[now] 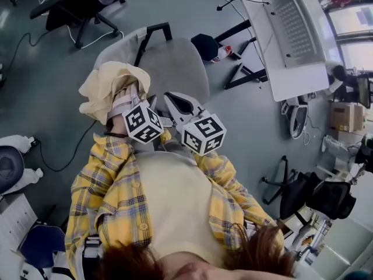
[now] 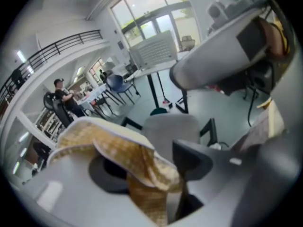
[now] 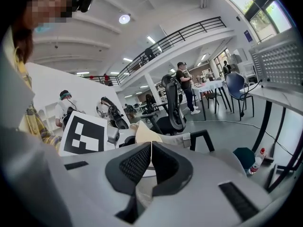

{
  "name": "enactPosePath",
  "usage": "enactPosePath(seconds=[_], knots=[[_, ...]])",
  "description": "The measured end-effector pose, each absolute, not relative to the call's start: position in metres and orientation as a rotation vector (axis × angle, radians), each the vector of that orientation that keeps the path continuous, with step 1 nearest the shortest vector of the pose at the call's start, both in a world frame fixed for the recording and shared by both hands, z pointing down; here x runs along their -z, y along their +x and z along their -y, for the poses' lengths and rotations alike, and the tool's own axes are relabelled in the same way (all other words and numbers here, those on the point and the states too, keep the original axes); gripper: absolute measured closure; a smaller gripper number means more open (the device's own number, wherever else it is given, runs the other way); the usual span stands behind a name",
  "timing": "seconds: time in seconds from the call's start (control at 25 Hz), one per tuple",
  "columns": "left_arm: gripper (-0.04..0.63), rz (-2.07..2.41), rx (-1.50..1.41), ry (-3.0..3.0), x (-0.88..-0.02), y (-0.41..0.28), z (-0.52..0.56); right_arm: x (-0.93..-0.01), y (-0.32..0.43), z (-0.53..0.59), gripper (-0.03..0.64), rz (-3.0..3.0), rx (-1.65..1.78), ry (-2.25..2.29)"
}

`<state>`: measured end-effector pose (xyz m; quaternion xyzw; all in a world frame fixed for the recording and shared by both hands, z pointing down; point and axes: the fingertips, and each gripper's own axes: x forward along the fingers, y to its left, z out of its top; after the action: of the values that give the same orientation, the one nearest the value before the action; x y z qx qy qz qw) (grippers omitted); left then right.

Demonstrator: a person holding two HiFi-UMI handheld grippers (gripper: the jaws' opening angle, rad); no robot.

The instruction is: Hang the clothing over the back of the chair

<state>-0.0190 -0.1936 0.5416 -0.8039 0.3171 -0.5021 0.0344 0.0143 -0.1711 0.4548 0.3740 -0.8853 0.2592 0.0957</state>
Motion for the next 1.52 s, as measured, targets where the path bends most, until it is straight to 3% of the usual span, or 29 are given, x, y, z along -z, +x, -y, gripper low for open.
enactPosePath(seconds=[0.44, 0.76, 1.24, 1.52], knots=[[0.330, -1.019, 1.457, -2.567, -0.534, -0.022, 0.185, -0.451, -0.023, 0.184, 0.601, 2.662, -0.599, 0.847], [0.336, -1.259, 1.230, -2.755, -0.508, -0.042, 0.181, -0.462, -0.022, 0.185, 0.601, 2.627, -0.646, 0.860], [0.473, -1.766, 0.616, -2.951, -0.448, -0.097, 0.170, -0.462, -0.024, 0.173, 0.601, 2.630, -0.644, 0.841], [0.535, -1.934, 0.414, -2.979, -0.438, -0.118, 0.160, -0.459, -0.030, 0.168, 0.601, 2.641, -0.626, 0.821]])
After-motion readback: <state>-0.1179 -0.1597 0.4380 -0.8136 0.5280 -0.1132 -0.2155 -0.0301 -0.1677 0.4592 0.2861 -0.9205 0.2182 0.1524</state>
